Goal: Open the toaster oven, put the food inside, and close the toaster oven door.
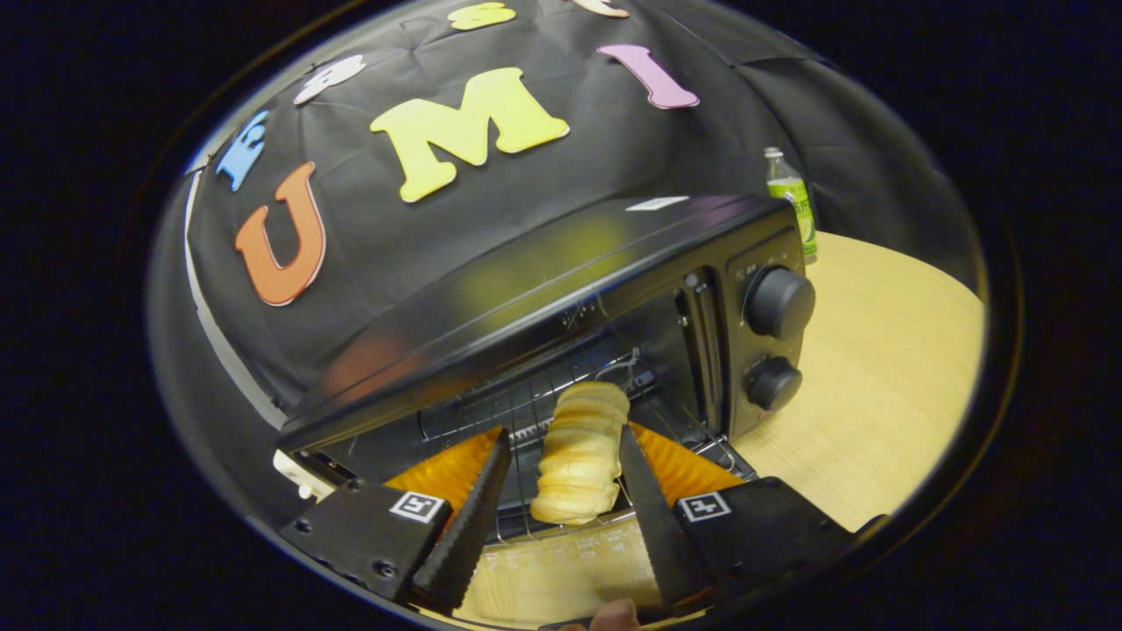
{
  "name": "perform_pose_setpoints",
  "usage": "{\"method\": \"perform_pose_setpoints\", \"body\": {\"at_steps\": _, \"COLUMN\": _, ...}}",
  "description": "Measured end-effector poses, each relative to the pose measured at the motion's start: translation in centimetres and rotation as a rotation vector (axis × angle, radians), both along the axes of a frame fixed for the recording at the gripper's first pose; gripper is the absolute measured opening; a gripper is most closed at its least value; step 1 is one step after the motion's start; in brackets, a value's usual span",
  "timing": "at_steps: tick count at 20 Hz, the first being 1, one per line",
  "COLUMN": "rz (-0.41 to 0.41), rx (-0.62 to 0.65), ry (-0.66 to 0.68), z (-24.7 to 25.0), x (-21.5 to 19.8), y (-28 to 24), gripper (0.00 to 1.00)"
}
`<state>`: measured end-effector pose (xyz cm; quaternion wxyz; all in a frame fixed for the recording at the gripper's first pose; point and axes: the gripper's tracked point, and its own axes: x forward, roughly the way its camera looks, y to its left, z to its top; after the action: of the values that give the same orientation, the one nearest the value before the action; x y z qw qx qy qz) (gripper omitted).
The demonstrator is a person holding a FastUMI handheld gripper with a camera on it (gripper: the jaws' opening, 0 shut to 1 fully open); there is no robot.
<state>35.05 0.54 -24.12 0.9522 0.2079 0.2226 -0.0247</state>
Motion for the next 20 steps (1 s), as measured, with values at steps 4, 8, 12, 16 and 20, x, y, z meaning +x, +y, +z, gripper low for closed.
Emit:
{"method": "perform_pose_setpoints", "body": {"at_steps": 4, "rz": 0.041, "rx": -0.083, "ry": -0.045, "z": 1.3, "x": -3.1, "y": 0.7, "gripper": 0.98}}
{"method": "perform_pose_setpoints", "body": {"at_steps": 8, "rz": 0.114, "rx": -0.106, "ry": -0.076, "z": 2.4, "x": -7.9, "y": 2.2, "gripper": 0.99}}
{"method": "perform_pose_setpoints", "body": {"at_steps": 12, "rz": 0.166, "rx": -0.136, "ry": -0.088, "z": 3.4, "x": -12.4, "y": 2.5, "gripper": 0.99}}
{"method": "perform_pose_setpoints", "body": {"at_steps": 16, "rz": 0.202, "rx": -0.173, "ry": -0.064, "z": 3.0, "x": -15.8, "y": 2.4, "gripper": 1.0}}
{"method": "perform_pose_setpoints", "body": {"at_steps": 20, "rz": 0.243, "rx": -0.232, "ry": -0.019, "z": 1.2, "x": -17.8, "y": 2.1, "gripper": 1.0}}
